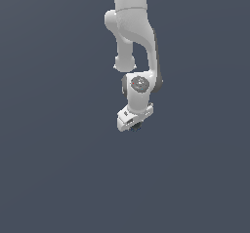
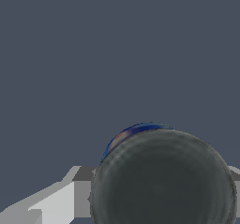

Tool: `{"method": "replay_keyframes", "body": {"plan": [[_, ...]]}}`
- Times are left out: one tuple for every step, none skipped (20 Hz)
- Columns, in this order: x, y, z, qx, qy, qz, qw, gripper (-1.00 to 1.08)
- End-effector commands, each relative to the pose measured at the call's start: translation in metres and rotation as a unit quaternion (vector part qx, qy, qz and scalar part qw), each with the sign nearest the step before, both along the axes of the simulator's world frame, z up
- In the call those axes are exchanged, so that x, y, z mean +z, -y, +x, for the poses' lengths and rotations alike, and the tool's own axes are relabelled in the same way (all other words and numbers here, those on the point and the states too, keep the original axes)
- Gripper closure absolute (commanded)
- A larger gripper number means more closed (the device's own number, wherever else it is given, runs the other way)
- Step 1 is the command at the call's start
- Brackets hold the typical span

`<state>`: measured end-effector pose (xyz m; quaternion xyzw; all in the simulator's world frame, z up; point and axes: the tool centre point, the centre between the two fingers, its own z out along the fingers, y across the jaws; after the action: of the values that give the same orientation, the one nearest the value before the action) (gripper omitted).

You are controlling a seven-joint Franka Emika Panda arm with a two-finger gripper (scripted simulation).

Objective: Pick up the object and move it to a goal position.

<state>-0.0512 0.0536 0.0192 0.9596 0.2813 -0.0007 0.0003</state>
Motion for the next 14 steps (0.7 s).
{"method": "replay_keyframes", "body": {"plan": [[0.007,-0.001,-0.001,0.000,0.001,0.000,1.0000,1.08],[0.010,-0.001,-0.001,0.000,0.001,0.000,1.0000,1.08],[0.014,-0.002,-0.002,0.000,0.001,0.000,1.0000,1.08],[0.019,-0.003,-0.003,0.000,0.001,0.000,1.0000,1.08],[0.024,-0.003,-0.004,0.000,0.001,0.000,1.0000,1.08],[0.029,-0.004,-0.005,0.000,0.001,0.000,1.0000,1.08],[0.035,-0.005,-0.006,0.000,0.001,0.000,1.0000,1.08],[0.042,-0.005,-0.007,0.000,0.001,0.000,1.0000,1.08],[0.049,-0.006,-0.008,0.000,0.001,0.000,1.0000,1.08],[0.056,-0.007,-0.010,0.000,0.001,0.000,1.0000,1.08],[0.064,-0.009,-0.011,0.001,0.001,-0.001,1.0000,1.08],[0.073,-0.010,-0.013,0.001,0.001,-0.001,1.0000,1.08],[0.082,-0.011,-0.014,0.001,0.001,-0.001,1.0000,1.08],[0.092,-0.012,-0.016,0.001,0.001,-0.001,1.0000,1.08]]}}
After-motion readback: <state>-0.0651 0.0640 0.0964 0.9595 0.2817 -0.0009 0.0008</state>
